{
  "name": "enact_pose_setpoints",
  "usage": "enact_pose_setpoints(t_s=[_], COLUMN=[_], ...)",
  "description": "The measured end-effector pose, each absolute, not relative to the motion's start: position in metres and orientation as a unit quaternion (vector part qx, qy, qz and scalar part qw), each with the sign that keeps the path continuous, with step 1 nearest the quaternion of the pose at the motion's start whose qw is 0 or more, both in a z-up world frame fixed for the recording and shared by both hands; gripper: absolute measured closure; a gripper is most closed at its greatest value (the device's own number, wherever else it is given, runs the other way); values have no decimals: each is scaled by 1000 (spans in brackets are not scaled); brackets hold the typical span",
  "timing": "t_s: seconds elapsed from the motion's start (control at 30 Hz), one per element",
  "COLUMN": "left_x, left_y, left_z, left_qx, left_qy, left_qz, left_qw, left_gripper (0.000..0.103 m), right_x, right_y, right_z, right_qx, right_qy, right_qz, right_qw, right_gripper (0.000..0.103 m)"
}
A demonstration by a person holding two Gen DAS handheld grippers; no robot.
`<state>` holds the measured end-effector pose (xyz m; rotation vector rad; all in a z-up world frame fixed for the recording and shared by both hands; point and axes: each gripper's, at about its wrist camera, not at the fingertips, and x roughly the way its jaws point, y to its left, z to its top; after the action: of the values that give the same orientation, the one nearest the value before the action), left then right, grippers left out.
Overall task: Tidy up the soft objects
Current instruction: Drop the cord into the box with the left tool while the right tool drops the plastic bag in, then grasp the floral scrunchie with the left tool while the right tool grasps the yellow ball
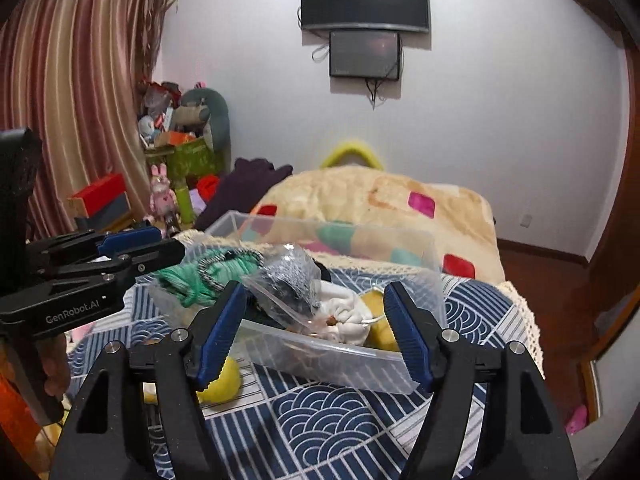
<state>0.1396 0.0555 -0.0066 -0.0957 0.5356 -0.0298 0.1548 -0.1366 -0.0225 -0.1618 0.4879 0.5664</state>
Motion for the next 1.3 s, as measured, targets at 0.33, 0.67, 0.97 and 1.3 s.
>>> enact_pose_setpoints(t_s=[0.33, 0.67, 0.97, 1.3], left_x=[94, 90, 104, 115], left_y=[54, 61, 63, 50], left_z=[-2, -48, -102, -114], left_qx=[-26, -55, -82, -85], left_qy=[245, 307, 390, 385], left_qz=[-4, -10, -22, -57], left_qw=[969, 950, 917, 917], left_gripper=[36, 32, 32, 71], right_x=[123, 124, 129, 136], right_y=[-136, -130, -125, -121], right_z=[-13, -45, -72, -86], right_qx=[-81, -77, -76, -71], right_qy=[205, 249, 291, 318], right_qz=[298, 311, 315, 316], right_qw=[929, 914, 900, 891], right_gripper=[25, 25, 25, 25])
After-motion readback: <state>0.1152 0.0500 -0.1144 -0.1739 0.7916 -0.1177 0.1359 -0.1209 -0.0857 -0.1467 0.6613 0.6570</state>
